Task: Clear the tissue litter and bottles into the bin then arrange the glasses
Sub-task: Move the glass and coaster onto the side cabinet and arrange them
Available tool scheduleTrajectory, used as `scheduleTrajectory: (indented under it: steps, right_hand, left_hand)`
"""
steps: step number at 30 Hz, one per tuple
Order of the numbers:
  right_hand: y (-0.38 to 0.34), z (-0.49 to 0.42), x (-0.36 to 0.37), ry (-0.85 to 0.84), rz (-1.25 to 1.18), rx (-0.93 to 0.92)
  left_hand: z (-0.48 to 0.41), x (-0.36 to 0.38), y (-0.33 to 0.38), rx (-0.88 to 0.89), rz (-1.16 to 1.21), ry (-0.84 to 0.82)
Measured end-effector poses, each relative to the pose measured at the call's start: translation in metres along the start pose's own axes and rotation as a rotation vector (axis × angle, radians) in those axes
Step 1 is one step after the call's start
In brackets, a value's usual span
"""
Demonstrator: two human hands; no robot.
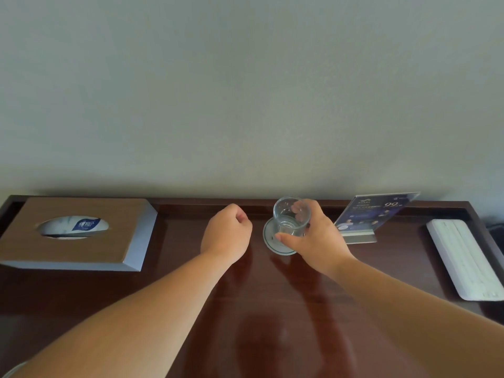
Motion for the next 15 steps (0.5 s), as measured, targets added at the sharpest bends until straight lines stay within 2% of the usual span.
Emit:
scheduleTrajectory:
  steps: [7, 15]
  right_hand:
    - [0.016, 0.011, -0.002, -0.030, -0.004, 0.062]
    - [0.019, 0.049, -0.024, 0.005, 0.162, 0.110]
  left_hand:
    - [0.015, -0.011, 0.012, 0.020, -0.028, 0.030]
    - [0.054, -0.047, 0.034, 0.027, -0.014, 0.116]
Point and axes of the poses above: each hand's wrist, its own z-axis away from the middle knuckle, its own x-axis out of the palm, y = z × x, the point moved 5 cm from there along -z, towards the middle knuckle
